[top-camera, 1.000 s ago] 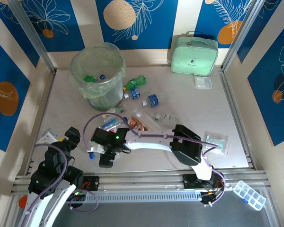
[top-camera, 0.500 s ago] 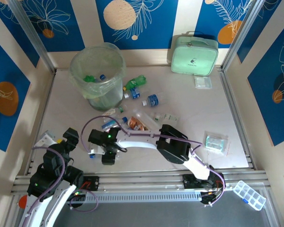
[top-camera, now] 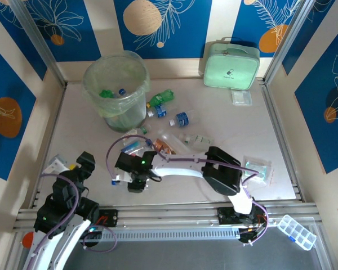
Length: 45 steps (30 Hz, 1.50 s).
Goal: Put the plastic bottles in the bin
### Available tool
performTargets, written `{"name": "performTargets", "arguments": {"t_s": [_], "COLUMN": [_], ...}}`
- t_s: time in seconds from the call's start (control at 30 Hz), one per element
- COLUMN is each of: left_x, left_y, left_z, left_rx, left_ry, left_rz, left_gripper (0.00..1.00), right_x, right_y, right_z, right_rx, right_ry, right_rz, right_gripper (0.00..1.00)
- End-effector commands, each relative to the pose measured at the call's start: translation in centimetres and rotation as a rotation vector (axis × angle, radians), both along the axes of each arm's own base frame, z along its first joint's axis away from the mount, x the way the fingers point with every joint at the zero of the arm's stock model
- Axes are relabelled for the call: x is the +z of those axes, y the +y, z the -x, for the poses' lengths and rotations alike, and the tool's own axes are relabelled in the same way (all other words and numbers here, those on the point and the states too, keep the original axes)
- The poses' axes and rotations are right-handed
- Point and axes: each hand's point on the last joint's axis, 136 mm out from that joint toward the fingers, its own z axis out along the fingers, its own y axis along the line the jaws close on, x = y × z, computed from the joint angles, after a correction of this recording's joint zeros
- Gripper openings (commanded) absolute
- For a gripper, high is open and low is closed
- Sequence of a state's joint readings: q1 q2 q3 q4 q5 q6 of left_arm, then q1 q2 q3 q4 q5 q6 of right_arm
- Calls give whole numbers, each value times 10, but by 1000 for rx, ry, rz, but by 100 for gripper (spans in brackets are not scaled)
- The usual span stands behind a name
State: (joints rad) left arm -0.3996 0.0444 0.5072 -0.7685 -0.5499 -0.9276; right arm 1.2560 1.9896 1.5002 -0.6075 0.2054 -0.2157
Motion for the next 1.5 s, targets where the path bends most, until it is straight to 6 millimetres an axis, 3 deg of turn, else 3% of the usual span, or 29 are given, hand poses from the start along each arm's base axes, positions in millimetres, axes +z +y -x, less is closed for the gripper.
{"name": "performTargets", "arguments": {"t_s": [0.0,0.2,0.43,0.63,0.83,1.07,1.2,1.47], "left_x": [7,23,48,69,66,67,60,63], "left_y": [-10,-42,-109,-162,-191,-214,-218,-219], "left_z": [-6,-14,-16,-6,-15,-24,-30,-22], "left_rx": [-58,-249,-615,-915,-1051,-1167,-1164,-1174], "left_ry": [-44,-122,-323,-499,-518,-542,-534,-565], "left_rz": [-7,-52,-43,49,153,282,306,265], "left_gripper": [86,86,86,88,88,83,70,24], "right_x": [37,70,108,133,144,142,139,137], "right_y": [2,-14,-33,-50,-63,-58,-56,-63], "right_z": [-9,-25,-39,-50,-44,-29,-27,-39], "right_rx": [-67,-195,-300,-353,-377,-353,-347,-406], "right_ry": [-8,-4,19,37,99,89,66,50], "right_rz": [-129,-265,-448,-595,-699,-714,-717,-736], "right_gripper": [37,36,35,34,34,33,33,27]}}
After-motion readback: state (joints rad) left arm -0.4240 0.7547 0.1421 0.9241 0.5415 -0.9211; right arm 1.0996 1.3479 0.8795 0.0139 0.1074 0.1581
